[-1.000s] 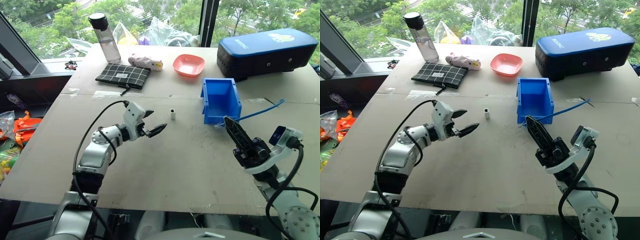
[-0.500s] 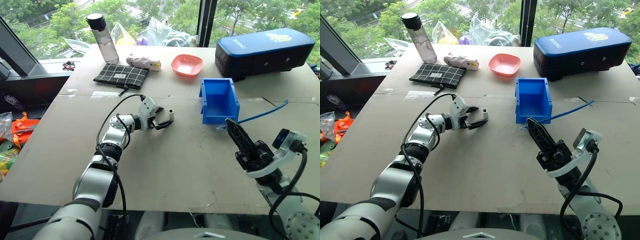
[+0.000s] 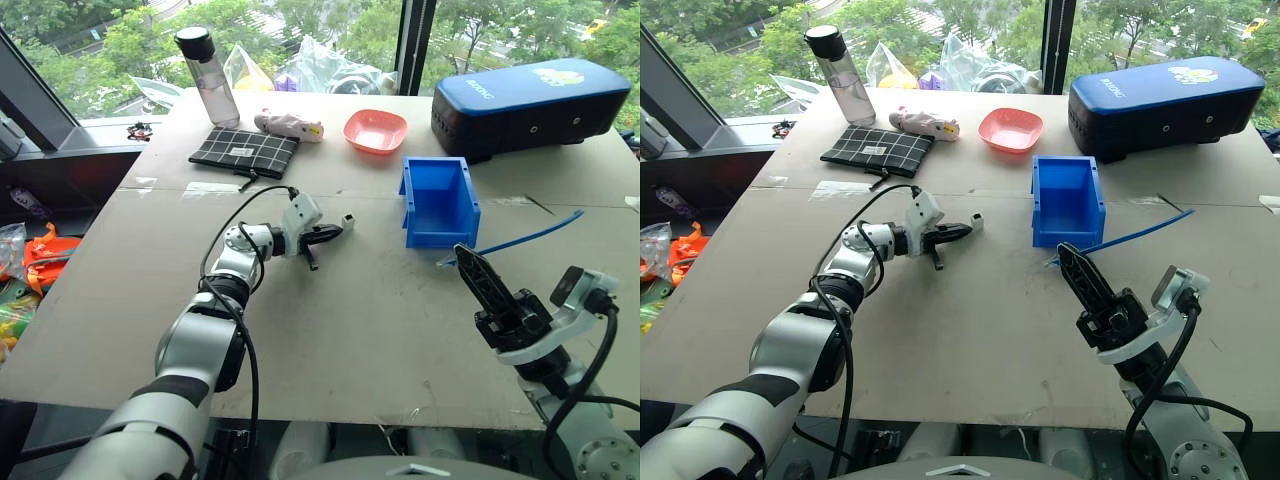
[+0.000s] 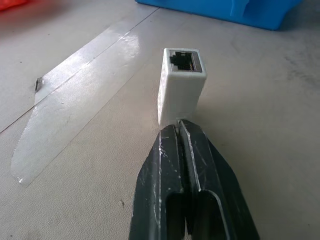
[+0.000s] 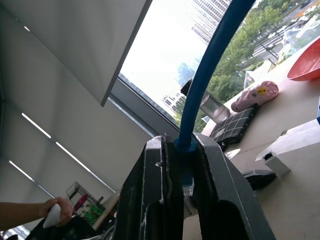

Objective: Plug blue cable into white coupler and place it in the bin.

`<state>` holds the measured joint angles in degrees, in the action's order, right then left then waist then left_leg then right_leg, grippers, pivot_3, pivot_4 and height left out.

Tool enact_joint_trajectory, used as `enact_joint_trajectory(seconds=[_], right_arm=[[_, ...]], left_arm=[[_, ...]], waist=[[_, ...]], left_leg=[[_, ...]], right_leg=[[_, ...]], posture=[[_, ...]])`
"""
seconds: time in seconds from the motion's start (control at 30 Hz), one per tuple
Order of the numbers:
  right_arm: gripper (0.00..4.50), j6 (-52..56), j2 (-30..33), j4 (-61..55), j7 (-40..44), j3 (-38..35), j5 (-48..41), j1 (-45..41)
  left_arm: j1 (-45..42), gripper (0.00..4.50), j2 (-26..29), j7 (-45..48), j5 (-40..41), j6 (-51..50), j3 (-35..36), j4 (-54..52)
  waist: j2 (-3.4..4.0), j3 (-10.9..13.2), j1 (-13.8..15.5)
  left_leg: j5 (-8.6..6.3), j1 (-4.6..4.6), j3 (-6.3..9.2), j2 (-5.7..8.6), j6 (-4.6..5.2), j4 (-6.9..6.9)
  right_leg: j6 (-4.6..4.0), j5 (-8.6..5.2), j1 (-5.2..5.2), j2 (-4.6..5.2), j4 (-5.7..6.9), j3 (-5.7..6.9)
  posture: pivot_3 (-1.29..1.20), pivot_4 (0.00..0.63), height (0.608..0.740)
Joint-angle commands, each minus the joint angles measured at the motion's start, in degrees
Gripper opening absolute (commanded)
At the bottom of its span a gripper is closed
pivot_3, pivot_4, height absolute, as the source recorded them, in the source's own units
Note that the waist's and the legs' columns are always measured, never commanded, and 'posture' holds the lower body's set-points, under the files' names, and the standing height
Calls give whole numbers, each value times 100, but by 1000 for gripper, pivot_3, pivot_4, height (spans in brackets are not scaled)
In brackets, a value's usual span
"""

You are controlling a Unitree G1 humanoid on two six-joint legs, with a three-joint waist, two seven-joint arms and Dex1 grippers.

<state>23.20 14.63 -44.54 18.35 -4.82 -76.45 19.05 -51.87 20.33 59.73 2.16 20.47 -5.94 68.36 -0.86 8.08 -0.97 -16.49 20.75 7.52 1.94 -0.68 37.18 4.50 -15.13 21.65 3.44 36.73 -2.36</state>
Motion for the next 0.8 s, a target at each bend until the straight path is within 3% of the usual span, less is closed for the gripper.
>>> enact_joint_trajectory(seconds=[0.03, 0.13, 0.2, 0.33, 0.4, 0.8], right_arm=[[0, -114, 25, -281, 5, 6, 10, -14], [0, -126, 19, -285, 2, 44, 57, 6], [0, -133, 10, -290, -2, 68, 85, 17], [0, -135, -7, -278, -15, 106, 120, 4], [0, -134, -4, -276, -22, 116, 125, -4], [0, -267, -38, -472, -82, 245, 282, 217]], left_arm=[[-48, 46, 28, 191, -103, 120, 54, 48], [-18, 813, 105, 556, -46, -32, 125, 23], [-16, 1595, 198, 585, -103, 19, 138, 16], [-203, 3606, 450, 563, -331, 141, 75, 141], [-365, 4292, 562, 618, -496, 179, -17, 243], [-1227, 4292, 490, 176, -1277, 171, -290, 741]], waist=[[0, 0, -2], [0, 0, -6], [0, 0, -13], [-1, 0, -68], [-2, 1, -94], [-9, 4, -110]], left_leg=[[0, 0, 0, 0, 0, 0], [0, 0, 0, 0, 0, 0], [0, 0, 1, 0, 0, 0], [0, -4, 3, -4, 0, 1], [0, -3, 7, -5, 0, 1], [0, 1, 9, -5, 0, 3]], right_leg=[[0, 0, 0, 0, 0, 0], [0, 0, 0, -1, 1, 0], [0, 0, 0, -3, 2, 0], [0, 0, 0, -8, 7, -1], [-1, 0, 1, -12, 8, 0], [0, -1, 1, -16, 8, 0]], posture=[[0, 150, 736], [0, 150, 736], [0, 150, 736], [0, 150, 736], [0, 150, 736], [0, 150, 736]])
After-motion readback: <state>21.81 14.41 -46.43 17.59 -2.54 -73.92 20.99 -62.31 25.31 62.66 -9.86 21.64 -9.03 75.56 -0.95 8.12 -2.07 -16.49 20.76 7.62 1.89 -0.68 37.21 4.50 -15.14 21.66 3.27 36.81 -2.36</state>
